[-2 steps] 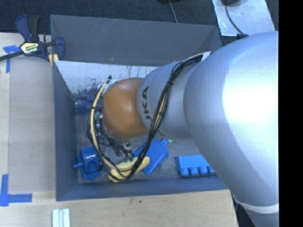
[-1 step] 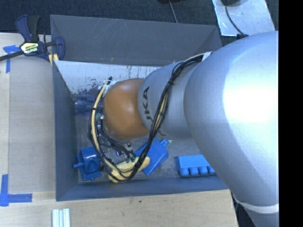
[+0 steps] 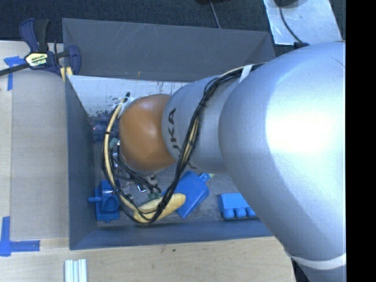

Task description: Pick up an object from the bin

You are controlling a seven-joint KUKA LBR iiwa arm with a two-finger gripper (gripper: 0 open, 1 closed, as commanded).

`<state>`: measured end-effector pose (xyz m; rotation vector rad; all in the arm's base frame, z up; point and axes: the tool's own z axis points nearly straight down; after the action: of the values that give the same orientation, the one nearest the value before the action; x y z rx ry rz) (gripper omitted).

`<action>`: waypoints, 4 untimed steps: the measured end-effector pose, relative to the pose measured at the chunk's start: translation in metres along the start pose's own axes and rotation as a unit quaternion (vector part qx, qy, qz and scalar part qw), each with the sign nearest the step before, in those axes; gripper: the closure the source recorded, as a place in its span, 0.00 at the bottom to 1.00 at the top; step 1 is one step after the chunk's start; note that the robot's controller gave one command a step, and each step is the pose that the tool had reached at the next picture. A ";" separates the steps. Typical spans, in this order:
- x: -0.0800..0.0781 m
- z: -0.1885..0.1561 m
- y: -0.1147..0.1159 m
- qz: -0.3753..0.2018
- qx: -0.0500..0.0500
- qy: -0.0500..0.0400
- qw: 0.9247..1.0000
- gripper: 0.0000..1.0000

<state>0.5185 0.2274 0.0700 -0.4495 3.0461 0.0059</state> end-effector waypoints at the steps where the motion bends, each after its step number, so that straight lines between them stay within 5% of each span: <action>1: 0.009 -0.004 0.003 0.001 -0.001 -0.001 1.000 0.00; 2: -0.006 0.000 -0.014 0.174 0.001 -0.001 0.985 1.00; 4: -0.006 0.000 -0.014 0.173 0.002 -0.001 0.985 1.00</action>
Offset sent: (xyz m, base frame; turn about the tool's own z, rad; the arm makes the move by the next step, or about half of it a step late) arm 0.0084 -0.0076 0.0000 0.3479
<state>0.5283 0.2162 0.0703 0.0846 3.0762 0.0181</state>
